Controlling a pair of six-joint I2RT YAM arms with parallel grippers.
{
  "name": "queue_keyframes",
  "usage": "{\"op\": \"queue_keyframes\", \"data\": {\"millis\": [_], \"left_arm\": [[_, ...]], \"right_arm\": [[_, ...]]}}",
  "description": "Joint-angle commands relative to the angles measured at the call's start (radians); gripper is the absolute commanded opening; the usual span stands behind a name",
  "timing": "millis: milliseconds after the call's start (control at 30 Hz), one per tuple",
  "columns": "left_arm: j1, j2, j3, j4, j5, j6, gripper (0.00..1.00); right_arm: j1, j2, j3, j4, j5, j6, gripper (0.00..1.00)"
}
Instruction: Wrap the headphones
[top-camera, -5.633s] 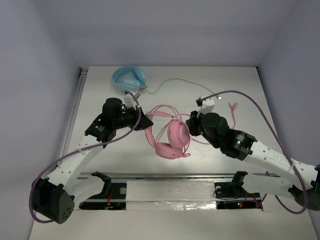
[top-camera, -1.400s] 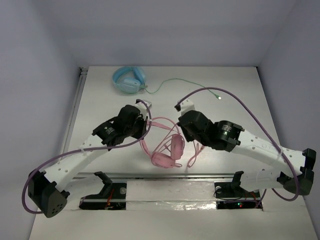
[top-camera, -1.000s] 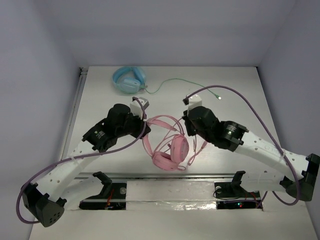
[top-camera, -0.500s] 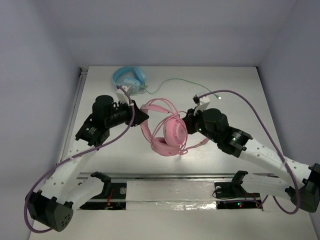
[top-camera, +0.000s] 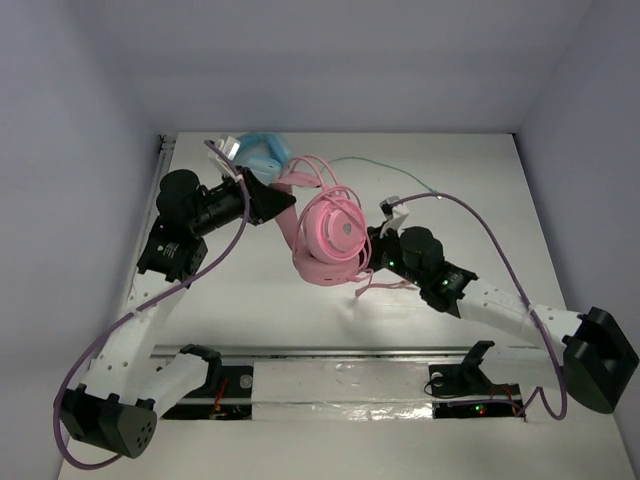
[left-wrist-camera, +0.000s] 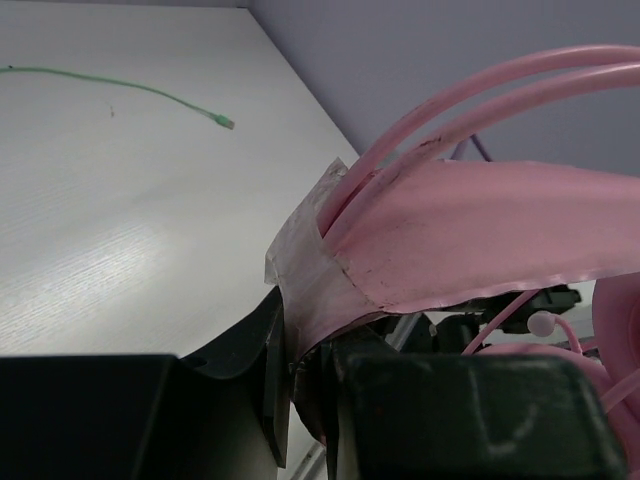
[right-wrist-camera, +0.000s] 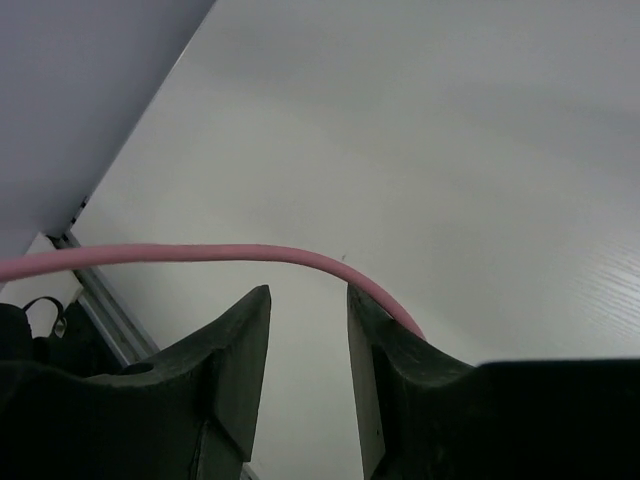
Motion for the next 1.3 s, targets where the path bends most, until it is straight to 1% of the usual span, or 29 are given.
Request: {"op": "queue_keyframes", "data": {"millis": [0, 100, 167, 200, 233, 267, 300, 333, 400, 433, 500, 533, 567, 633, 700, 800, 833, 900, 1000, 1033, 1067, 1167, 1200, 1233, 1267], "left_arm": [[0.009, -0.002, 0.075, 0.106, 0.061, -0.101, 0.0], [0.009, 0.001, 0.106, 0.068, 0.024, -0.097, 0.0], [0.009, 0.011, 0.132, 0.028, 0.004, -0.088, 0.0], [0.009, 0.016, 0.138, 0.022, -0.005, -0.091, 0.0], [0.02, 0.022, 0.15, 0.014, -0.005, -0.1, 0.0], [0.02, 0.036, 0.157, 0.012, -0.008, -0.102, 0.0], [0.029, 0.045, 0.164, 0.002, -0.024, -0.103, 0.0], [0.029, 0.053, 0.189, -0.048, -0.036, -0.097, 0.0], [0.029, 0.074, 0.206, -0.086, -0.094, -0.069, 0.0], [0.029, 0.076, 0.212, -0.098, -0.103, -0.069, 0.0], [0.038, 0.082, 0.218, -0.097, -0.108, -0.068, 0.0], [0.038, 0.085, 0.227, -0.101, -0.111, -0.068, 0.0], [0.038, 0.091, 0.232, -0.104, -0.116, -0.066, 0.0], [0.038, 0.096, 0.244, -0.118, -0.123, -0.056, 0.0], [0.038, 0.097, 0.253, -0.12, -0.13, -0.051, 0.0], [0.038, 0.097, 0.267, -0.132, -0.139, -0.045, 0.0], [0.038, 0.097, 0.27, -0.139, -0.143, -0.039, 0.0], [0.038, 0.096, 0.279, -0.143, -0.148, -0.037, 0.0], [0.038, 0.099, 0.283, -0.147, -0.148, -0.034, 0.0], [0.038, 0.102, 0.284, -0.143, -0.145, -0.036, 0.0], [0.038, 0.104, 0.286, -0.139, -0.145, -0.039, 0.0], [0.038, 0.11, 0.293, -0.129, -0.14, -0.045, 0.0], [0.038, 0.111, 0.296, -0.129, -0.142, -0.045, 0.0], [0.038, 0.111, 0.298, -0.127, -0.142, -0.045, 0.0], [0.038, 0.113, 0.301, -0.127, -0.143, -0.045, 0.0]], "right_arm": [[-0.007, 0.023, -0.018, 0.141, -0.03, 0.022, 0.43], [-0.007, 0.011, -0.026, 0.129, -0.045, 0.025, 0.43], [-0.007, -0.026, -0.027, 0.104, -0.091, 0.024, 0.38], [-0.007, -0.042, -0.029, 0.094, -0.112, 0.022, 0.3], [-0.007, -0.077, -0.029, 0.062, -0.134, 0.022, 0.11], [-0.007, -0.098, -0.034, 0.045, -0.137, 0.022, 0.01], [-0.007, -0.121, -0.04, 0.029, -0.133, 0.022, 0.0], [-0.007, -0.145, -0.049, 0.015, -0.13, 0.022, 0.0], [-0.007, -0.211, -0.072, 0.002, -0.122, 0.031, 0.0], [-0.007, -0.228, -0.075, -0.023, -0.114, 0.035, 0.01], [-0.007, -0.266, -0.089, -0.037, -0.111, 0.045, 0.18], [-0.007, -0.279, -0.096, -0.043, -0.093, 0.05, 0.31], [-0.007, -0.291, -0.103, -0.044, -0.087, 0.051, 0.36], [-0.007, -0.316, -0.121, -0.041, -0.074, 0.058, 0.44], [-0.007, -0.326, -0.136, -0.025, -0.065, 0.068, 0.48], [-0.007, -0.325, -0.161, -0.014, 0.007, 0.097, 0.55], [-0.007, -0.316, -0.17, -0.014, 0.043, 0.107, 0.58], [-0.007, -0.303, -0.179, -0.005, 0.047, 0.125, 0.61], [-0.007, -0.247, -0.202, 0.043, 0.029, 0.145, 0.61], [-0.007, -0.204, -0.207, 0.087, -0.02, 0.159, 0.61], [-0.007, -0.182, -0.21, 0.109, -0.022, 0.166, 0.61], [-0.007, -0.104, -0.241, 0.191, -0.001, 0.186, 0.58], [-0.007, -0.092, -0.259, 0.23, 0.004, 0.197, 0.58], [-0.007, -0.075, -0.297, 0.303, 0.012, 0.217, 0.58], [-0.007, -0.057, -0.307, 0.33, 0.013, 0.225, 0.58]]}}
